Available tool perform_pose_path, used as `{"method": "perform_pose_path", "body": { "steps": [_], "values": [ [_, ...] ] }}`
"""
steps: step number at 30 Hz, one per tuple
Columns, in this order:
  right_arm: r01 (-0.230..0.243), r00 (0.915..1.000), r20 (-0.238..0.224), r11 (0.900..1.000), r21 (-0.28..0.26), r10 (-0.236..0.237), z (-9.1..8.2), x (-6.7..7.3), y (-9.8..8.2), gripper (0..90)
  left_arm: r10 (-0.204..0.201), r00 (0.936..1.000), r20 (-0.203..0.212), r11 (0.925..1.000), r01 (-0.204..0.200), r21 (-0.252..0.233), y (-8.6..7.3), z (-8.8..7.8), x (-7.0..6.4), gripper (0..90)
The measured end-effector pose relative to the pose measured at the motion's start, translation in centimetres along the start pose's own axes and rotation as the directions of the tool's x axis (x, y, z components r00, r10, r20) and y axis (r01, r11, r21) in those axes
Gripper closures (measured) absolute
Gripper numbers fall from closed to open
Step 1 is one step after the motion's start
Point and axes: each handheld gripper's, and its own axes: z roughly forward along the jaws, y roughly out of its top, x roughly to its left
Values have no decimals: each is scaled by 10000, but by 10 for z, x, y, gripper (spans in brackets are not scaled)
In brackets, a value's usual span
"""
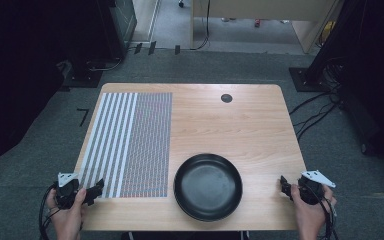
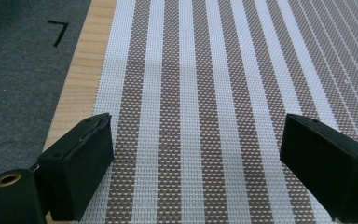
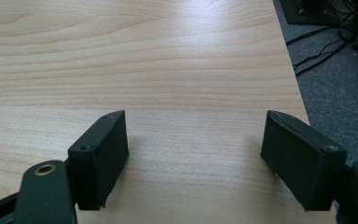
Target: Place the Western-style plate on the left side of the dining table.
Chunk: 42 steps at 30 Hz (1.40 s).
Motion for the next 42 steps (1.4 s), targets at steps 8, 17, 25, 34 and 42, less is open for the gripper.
{"method": "perform_pose_path", "body": {
  "steps": [8,17,25,34,42],
  "values": [
    [41,10000,-2,10000,-18,-41,0,0,0,219,-114,9999,53,9999,114,58,15,-4,-11,92],
    [-66,9999,101,10000,35,66,1,0,0,188,9,9990,449,9985,16,-545,45,-9,-46,93],
    [-25,10000,84,10000,55,25,1,0,0,171,271,9961,839,9955,-193,-925,59,-9,-72,93],
    [-98,9999,134,9999,124,97,1,0,1,140,765,9781,1935,9939,-592,-934,53,-8,-100,94],
    [-605,9981,-112,9982,-3,605,0,0,1,147,1205,9580,2603,9909,-1004,-893,47,-7,-128,97]
  ]
}}
